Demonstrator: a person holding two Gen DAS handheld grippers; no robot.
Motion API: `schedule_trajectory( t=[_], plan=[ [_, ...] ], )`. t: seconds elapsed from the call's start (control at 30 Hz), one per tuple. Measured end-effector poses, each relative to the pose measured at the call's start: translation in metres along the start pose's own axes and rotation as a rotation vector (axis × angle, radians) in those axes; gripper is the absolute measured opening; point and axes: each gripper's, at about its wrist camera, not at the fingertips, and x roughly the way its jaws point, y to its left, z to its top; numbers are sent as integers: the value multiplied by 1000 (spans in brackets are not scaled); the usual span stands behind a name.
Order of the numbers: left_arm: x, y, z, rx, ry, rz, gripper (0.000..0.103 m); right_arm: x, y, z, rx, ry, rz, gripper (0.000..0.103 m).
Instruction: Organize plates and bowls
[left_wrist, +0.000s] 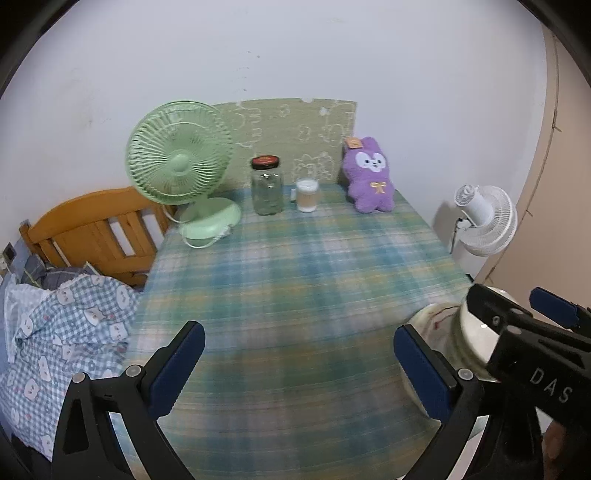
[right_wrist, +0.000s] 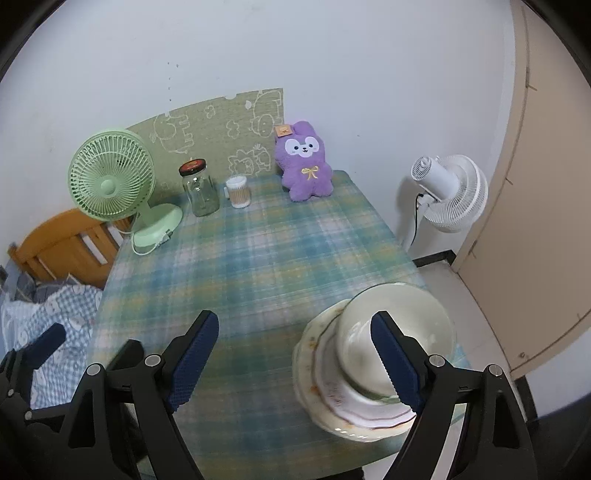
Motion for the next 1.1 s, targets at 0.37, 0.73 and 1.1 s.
schedule_trajectory(
  t=[0.37, 0.73, 1.1],
  plan=[
    [-10, 52, -36, -4, -63, 68, 103, 1, 28, -44, -14, -67, 8, 87],
    [-17, 63, -84, -53, -107, 79, 103, -10, 35, -95, -60, -141, 63, 90],
    [-28, 64, -102, -89, -139, 90, 103, -21, 30, -113, -76, -177, 71, 92]
  ],
)
